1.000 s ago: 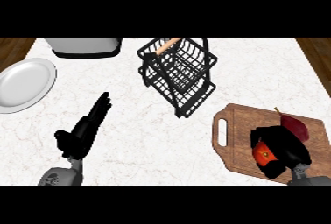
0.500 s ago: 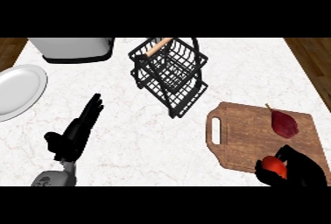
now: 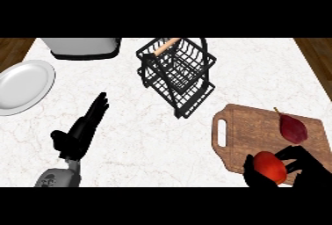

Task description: Pick the tomato from the cutting board and place it in the tiered basket

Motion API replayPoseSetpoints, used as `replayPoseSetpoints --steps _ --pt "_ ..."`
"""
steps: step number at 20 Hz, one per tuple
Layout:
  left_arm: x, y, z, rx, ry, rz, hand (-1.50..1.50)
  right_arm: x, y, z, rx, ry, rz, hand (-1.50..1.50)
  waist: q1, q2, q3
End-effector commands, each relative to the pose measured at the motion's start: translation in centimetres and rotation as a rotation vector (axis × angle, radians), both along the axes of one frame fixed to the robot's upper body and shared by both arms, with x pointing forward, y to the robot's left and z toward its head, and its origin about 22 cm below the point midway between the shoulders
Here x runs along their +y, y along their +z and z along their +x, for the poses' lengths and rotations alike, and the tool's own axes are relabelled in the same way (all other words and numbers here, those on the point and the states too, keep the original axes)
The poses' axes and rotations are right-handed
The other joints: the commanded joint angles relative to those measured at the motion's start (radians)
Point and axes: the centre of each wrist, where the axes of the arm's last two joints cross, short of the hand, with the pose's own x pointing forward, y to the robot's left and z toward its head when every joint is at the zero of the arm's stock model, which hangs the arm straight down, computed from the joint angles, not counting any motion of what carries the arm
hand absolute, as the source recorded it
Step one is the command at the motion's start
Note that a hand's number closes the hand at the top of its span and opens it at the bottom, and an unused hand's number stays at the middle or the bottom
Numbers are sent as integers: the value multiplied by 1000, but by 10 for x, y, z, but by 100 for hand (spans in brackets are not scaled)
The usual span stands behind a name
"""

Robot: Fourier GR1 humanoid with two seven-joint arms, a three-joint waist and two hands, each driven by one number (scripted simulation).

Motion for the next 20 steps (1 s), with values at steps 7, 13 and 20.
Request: replayPoseSetpoints --steps 7,13,20 --pt "-26 15 18 -10 -50 -1 0 71 96 20 -164 15 -25 150 41 11 1" --pt "-23 8 17 -13 -41 11 0 75 132 75 -187 6 30 150 52 14 1" --pt "-23 10 15 -27 -83 12 0 89 163 151 -170 -2 97 150 77 19 1"
